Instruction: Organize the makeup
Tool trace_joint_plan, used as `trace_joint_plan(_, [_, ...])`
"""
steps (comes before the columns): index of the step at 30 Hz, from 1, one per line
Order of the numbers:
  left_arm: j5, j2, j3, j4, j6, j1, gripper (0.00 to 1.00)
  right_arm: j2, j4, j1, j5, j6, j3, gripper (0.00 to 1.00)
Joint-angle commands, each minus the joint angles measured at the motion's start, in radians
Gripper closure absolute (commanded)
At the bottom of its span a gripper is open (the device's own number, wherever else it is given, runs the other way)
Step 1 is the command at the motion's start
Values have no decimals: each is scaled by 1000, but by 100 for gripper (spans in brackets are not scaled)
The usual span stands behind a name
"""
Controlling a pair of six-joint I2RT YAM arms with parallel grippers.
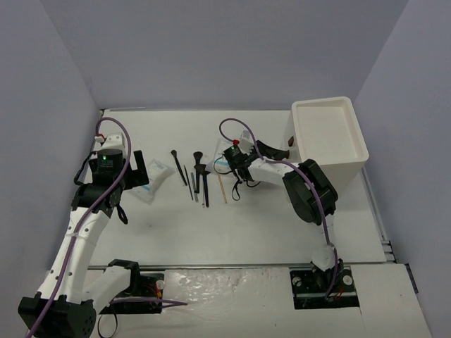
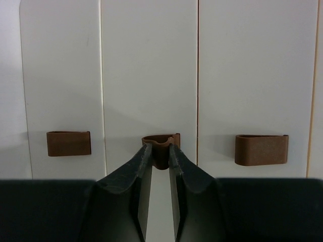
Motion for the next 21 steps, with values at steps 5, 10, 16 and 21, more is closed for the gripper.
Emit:
trace_joint_plan(5, [1,-17,15,57,-11,11,3,-62,10,18,37,5,6,100])
trace_joint_plan(10, [-1,-20,15,57,-9,16,3,-91,10,61,-4,9,23,100])
trace_joint_plan(16, [-3,-20,14,58,-9,19,3,-134,8,119,-90,30,41,100])
trace_joint_plan(21, [-3,-19,14,58,-11,21,3,-142,-29,149,-154,79,79,100])
